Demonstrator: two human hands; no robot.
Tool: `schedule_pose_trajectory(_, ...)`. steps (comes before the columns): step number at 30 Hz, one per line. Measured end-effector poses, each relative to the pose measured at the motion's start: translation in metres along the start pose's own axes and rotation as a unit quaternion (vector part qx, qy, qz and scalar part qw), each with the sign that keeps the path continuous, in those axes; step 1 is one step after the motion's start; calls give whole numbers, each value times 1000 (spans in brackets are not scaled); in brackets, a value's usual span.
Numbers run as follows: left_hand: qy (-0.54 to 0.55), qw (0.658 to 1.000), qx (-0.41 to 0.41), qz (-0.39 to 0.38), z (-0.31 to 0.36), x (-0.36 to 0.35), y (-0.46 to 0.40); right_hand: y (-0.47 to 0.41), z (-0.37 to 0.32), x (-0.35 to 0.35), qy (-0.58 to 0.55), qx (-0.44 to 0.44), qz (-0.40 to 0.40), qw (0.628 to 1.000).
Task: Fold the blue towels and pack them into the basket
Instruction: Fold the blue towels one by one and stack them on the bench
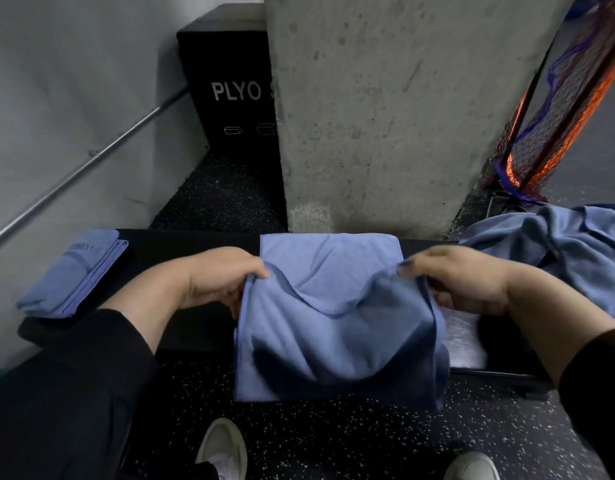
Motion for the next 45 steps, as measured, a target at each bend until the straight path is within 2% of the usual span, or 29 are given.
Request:
schedule_pose_trajectory(2,-95,994,-24,40,8,6,-6,-6,-10,9,-26,26,58,998)
schedule_pose_trajectory(4,-160,977,-64,121,15,15,-16,-14,-17,14,6,71,117,991)
schedule_pose_trajectory(7,-172,945,-118,252,22,31,-29,-32,-18,13,108,114,170,973)
schedule_pose_trajectory(9,-191,927,-135,294,22,30,-36,-47,-6,14,137,105,183,968)
schedule_pose_trajectory(11,-218,920,-136,296,17,22,-45,-57,5,11,193,83,186,960)
schedule_pose_trajectory(16,-298,922,-81,233,-2,7,-63,-64,13,7,313,57,175,932)
schedule_pose_trajectory(19,-343,917,-61,195,-3,4,-60,-58,14,-4,410,31,101,906)
schedule_pose_trajectory(21,-361,916,-54,169,-6,3,-55,-49,14,-13,444,53,74,891)
schedule_pose_trajectory(26,-329,918,-95,200,-3,8,-40,-41,15,-8,379,121,132,908)
schedule_pose_trajectory(35,-278,928,-52,242,-8,27,-53,-57,21,17,288,93,233,924)
schedule_pose_trajectory(37,-291,921,-39,257,-7,32,-63,-65,24,24,280,77,254,923)
schedule_pose_trajectory(42,-364,877,-2,312,-4,38,-84,-89,23,30,311,57,254,914)
schedule_pose_trajectory(45,-369,861,-20,350,-9,34,-83,-99,26,32,360,45,280,889)
Point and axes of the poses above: each hand's wrist, its own y-axis away from the middle knuckle, its own x-axis out of the back of the hand, z = x × y, the point moved 7 cm from there along -y, towards the middle knuckle, and after that the axes turned 2 degrees about z, right-handed, at the moved point
